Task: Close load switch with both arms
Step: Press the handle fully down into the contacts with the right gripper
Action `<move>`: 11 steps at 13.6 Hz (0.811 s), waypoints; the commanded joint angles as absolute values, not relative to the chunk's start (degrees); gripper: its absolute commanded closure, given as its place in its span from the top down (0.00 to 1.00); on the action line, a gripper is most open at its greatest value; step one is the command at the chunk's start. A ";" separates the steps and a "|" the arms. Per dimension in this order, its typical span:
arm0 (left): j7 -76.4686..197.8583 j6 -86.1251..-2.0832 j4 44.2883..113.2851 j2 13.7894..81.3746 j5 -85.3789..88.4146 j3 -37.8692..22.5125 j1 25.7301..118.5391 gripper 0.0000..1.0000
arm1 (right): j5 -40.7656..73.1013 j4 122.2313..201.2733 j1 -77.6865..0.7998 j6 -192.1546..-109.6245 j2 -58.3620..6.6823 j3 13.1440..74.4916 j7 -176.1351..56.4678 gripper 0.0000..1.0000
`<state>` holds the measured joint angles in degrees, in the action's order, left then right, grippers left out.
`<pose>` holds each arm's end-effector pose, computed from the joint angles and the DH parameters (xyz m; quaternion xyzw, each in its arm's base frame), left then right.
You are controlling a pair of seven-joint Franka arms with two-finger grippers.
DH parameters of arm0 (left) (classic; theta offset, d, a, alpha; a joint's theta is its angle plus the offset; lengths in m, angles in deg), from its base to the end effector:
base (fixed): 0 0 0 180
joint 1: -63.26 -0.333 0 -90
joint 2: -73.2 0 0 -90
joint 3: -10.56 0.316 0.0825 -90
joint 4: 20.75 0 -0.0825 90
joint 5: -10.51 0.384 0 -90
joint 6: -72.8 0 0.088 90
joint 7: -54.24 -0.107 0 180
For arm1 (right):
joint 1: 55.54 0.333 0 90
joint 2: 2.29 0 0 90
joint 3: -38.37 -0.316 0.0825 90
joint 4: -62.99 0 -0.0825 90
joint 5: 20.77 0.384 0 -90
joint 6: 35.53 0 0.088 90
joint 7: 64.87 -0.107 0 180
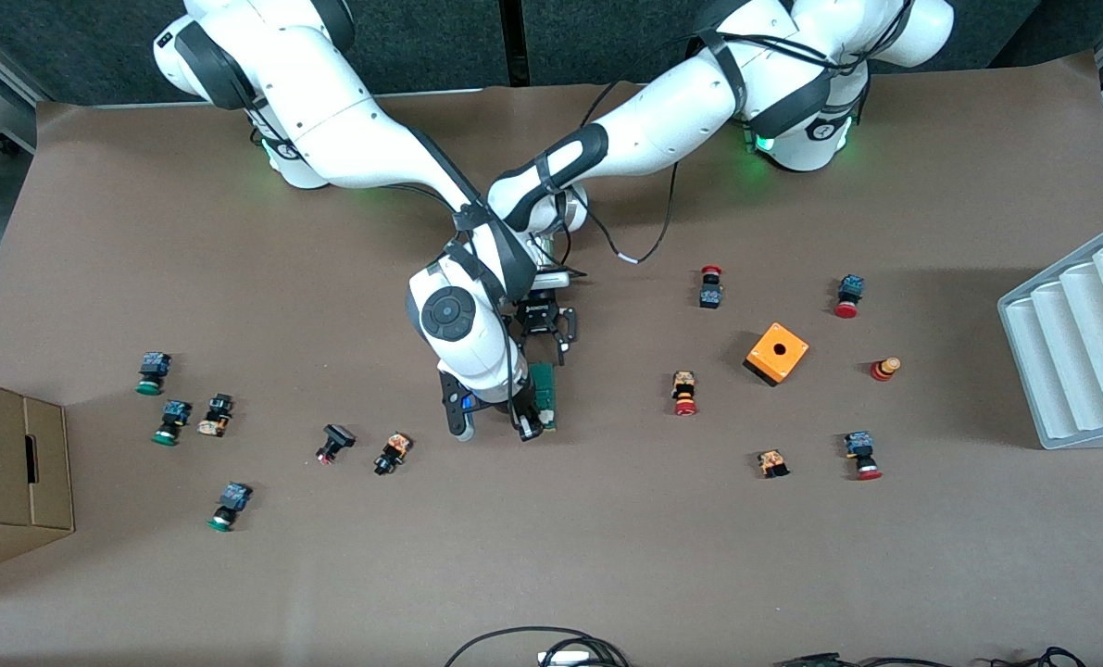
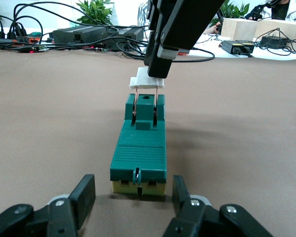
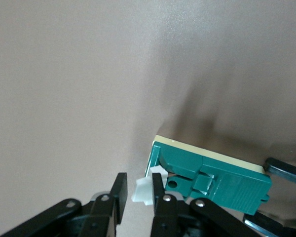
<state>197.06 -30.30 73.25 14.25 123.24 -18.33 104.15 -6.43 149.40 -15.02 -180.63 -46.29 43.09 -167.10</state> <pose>0.3305 -0.5690 0.0677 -0.8278 -0.0505 -0.5586 0.0140 0.5926 0.4382 0.2370 -0.7833 0.6052 0.0071 0.1415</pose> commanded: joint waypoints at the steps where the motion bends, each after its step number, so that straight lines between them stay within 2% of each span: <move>1: 197.86 -30.39 73.29 14.40 123.98 -17.92 104.22 0.71 | -5.30 146.32 -15.38 -181.17 -49.22 42.50 -166.91 0.28; 11: 198.03 -30.39 73.29 14.32 123.98 -17.92 104.31 0.71 | -5.30 144.03 -15.38 -181.34 -52.03 42.50 -167.17 0.28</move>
<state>197.06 -30.30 73.24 14.25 123.24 -18.33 104.15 -6.43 146.52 -15.18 -180.84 -49.31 43.03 -167.10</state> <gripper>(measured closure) 0.286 0.714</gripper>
